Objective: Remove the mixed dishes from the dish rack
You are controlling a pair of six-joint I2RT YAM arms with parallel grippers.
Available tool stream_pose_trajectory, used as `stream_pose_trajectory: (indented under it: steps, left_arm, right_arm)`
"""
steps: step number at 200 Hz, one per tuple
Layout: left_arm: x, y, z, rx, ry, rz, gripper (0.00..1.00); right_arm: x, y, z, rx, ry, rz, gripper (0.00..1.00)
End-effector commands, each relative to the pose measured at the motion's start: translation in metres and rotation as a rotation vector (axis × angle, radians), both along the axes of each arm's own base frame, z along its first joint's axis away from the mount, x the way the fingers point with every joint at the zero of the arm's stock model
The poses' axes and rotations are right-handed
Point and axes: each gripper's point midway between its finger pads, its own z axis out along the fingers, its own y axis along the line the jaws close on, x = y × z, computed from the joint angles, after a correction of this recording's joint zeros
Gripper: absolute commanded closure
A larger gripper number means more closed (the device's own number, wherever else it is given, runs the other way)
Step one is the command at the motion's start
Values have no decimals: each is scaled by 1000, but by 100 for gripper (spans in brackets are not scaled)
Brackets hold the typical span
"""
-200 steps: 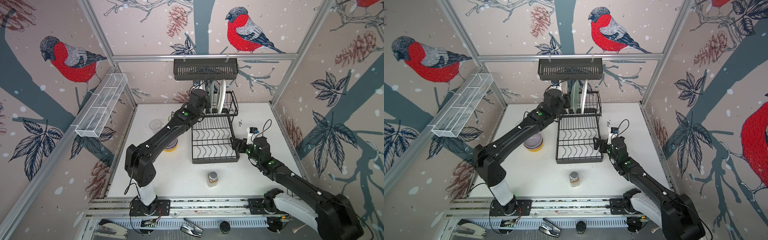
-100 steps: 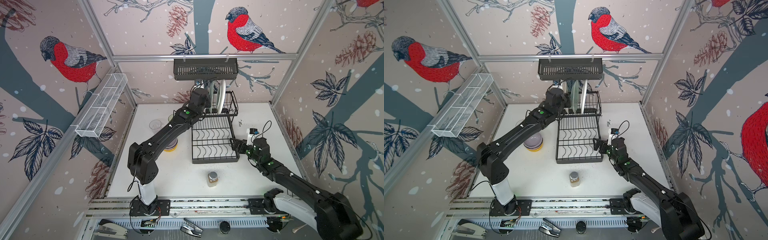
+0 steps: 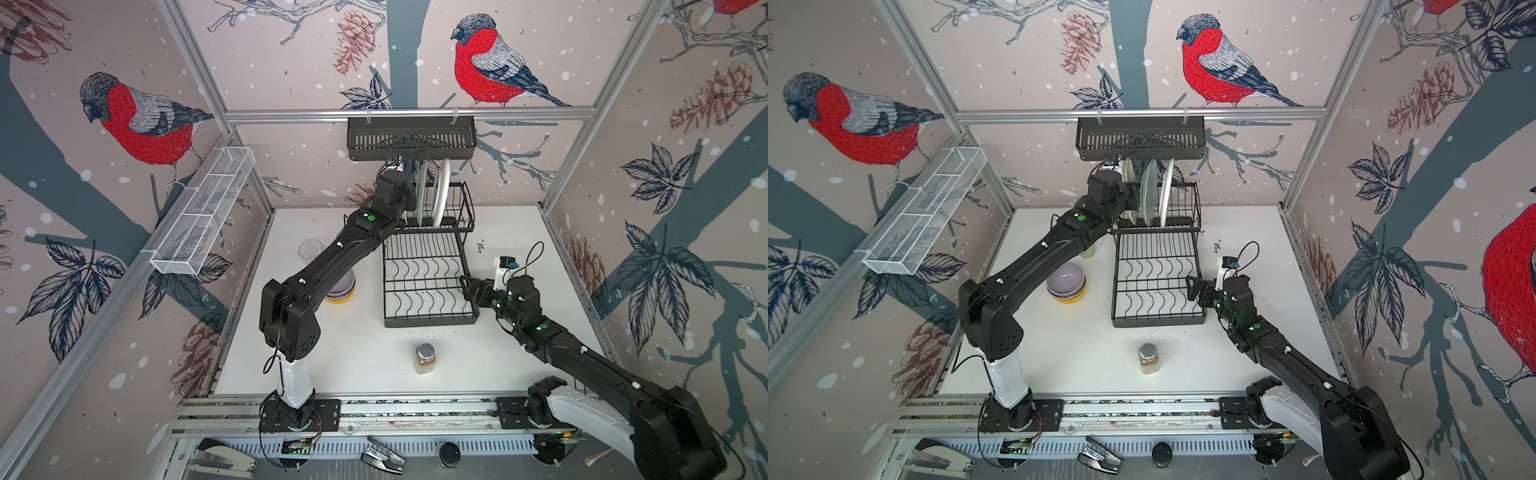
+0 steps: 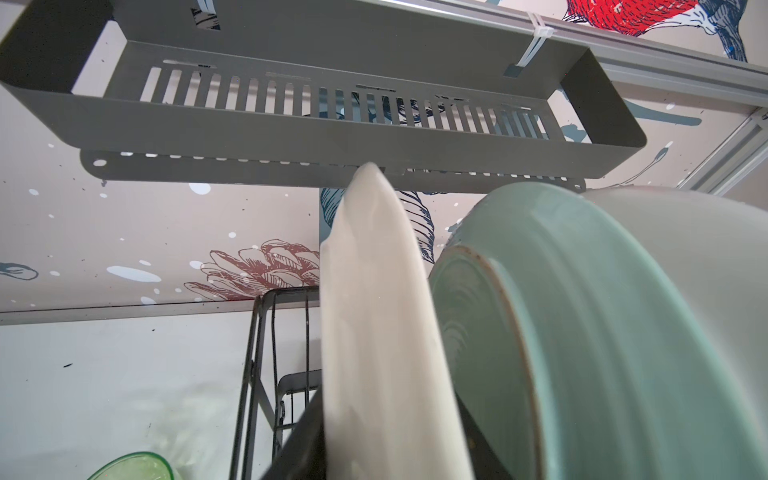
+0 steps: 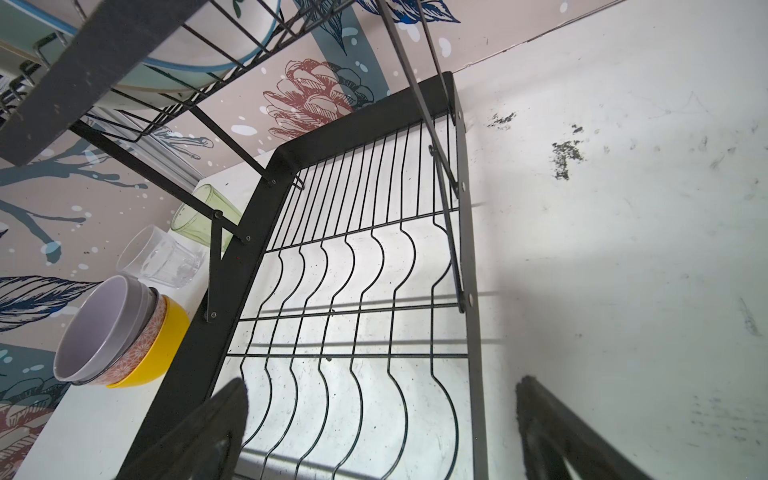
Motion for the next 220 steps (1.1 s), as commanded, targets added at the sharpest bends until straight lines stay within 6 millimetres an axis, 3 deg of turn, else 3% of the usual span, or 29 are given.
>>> stream_pose_trajectory:
  steps: [1,65,100,148,220]
  left_arm:
    - [3,-1,5,30,-15,-18,61]
    - [3,-9,6,37,-21,-63,71]
    - [0,-9,8,28,-21,-69,71]
    - [-3,-5,6,42,-21,-63,83]
    - [0,-3,9,91,-24,-54,88]
  right_arm:
    - [1,0,5,22,-11,-5,1]
    - [0,-2,10,34,-19,-19,1]
    - [-1,-5,10,31,-19,-32,0]
    - [-1,-7,14,25,-37,-40,0]
    - [-2,-9,19,35,-54,-51,0]
